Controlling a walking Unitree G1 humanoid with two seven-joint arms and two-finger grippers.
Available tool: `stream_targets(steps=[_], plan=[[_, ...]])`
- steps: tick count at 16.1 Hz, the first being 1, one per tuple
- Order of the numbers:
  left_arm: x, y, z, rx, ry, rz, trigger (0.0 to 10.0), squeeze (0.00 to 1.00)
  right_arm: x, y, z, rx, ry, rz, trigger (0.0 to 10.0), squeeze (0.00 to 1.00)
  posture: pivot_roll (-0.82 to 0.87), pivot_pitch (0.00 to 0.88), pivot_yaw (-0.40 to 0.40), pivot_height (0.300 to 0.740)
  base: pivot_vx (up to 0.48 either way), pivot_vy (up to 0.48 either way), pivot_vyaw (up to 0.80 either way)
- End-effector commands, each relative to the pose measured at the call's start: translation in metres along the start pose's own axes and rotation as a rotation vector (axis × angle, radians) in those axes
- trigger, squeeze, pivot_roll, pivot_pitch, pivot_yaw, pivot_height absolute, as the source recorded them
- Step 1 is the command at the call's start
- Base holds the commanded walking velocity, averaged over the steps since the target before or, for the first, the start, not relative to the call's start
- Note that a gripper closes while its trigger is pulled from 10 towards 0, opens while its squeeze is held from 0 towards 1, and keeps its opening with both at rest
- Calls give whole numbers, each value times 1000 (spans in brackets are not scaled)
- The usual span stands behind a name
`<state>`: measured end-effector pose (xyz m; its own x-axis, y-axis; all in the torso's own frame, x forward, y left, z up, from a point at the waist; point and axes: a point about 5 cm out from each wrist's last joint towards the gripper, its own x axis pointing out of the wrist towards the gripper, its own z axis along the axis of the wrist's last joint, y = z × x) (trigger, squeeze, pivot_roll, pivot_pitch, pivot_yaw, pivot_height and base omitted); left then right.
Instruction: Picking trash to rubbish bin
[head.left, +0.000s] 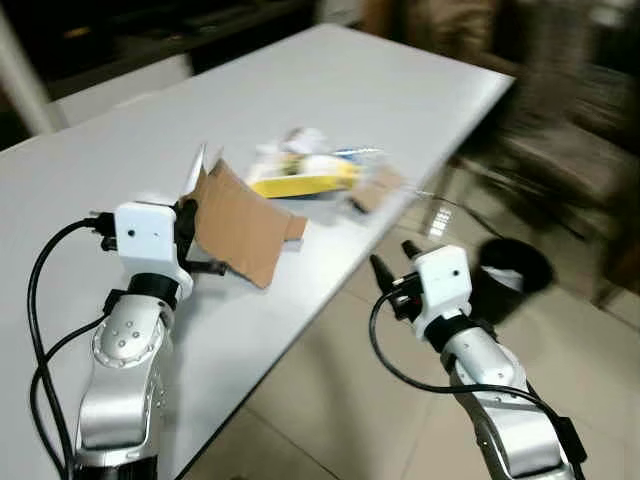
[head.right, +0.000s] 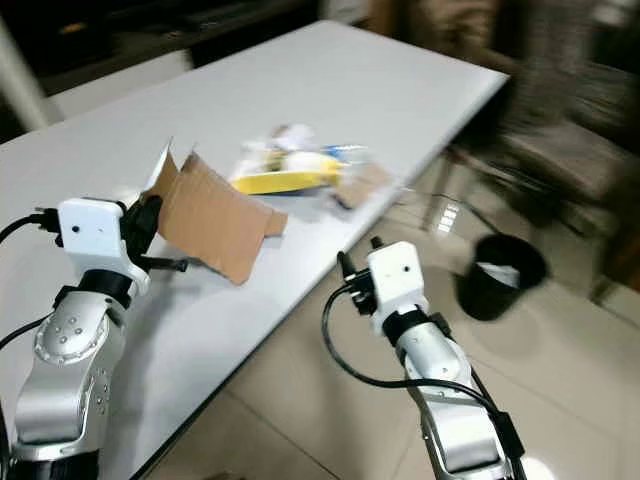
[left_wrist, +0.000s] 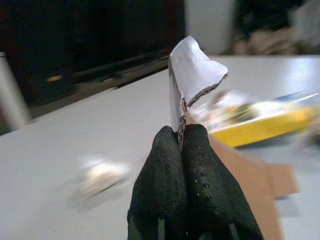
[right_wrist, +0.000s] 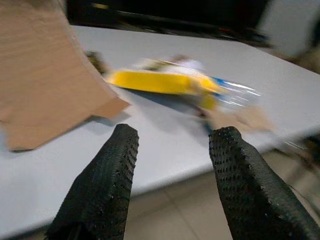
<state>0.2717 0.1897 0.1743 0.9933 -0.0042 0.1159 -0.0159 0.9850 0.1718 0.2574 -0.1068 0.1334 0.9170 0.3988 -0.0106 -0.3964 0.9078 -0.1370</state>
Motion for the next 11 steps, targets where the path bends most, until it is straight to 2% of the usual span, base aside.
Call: stream_targets(steps=[1,6,11], plan=[[-1,0,1,24,0,22,10000,0,2,7,4,-7,-16,49,10000,0,-16,0,-6,740,0,0,800],[-3,1,5,36,-19,21,10000,0,4,21,8,17,-42,158,10000,0,-1,0,-16,740,0,0,800],[2,6,15,59,-47,28,10000,0,9,21,10,15,-58,156,10000,0,6,0,-13,740,48,0,800]])
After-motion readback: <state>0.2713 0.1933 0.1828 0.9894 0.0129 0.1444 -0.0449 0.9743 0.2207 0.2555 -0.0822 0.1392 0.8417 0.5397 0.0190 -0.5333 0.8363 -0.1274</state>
